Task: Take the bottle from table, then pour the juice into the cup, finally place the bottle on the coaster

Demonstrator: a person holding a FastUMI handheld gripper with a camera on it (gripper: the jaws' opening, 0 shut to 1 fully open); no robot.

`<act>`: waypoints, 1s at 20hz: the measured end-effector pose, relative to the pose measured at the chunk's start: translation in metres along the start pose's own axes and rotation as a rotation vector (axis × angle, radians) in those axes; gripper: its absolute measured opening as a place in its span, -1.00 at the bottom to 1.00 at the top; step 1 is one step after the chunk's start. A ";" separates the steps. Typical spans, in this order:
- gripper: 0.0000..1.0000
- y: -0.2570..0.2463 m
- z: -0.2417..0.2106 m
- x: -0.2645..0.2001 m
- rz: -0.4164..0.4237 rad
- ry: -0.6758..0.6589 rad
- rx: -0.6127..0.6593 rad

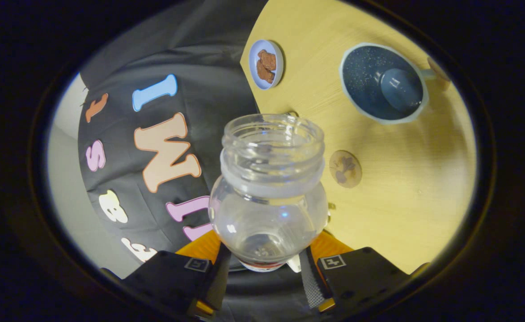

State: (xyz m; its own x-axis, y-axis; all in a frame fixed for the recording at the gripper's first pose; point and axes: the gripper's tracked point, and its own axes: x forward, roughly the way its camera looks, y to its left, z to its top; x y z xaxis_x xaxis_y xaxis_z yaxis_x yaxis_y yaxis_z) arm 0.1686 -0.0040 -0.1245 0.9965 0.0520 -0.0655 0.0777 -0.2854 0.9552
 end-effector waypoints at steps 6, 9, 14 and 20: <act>0.48 0.004 0.001 -0.001 0.000 0.007 0.035; 0.48 0.006 0.001 0.000 0.000 0.012 0.052; 0.48 0.009 0.001 -0.004 0.005 0.011 0.075; 0.48 0.017 0.000 -0.005 0.023 0.010 0.099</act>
State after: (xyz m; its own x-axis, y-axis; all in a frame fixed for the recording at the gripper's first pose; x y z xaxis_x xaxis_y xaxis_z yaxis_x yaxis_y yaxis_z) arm 0.1648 -0.0094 -0.1076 0.9977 0.0540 -0.0408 0.0583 -0.3797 0.9232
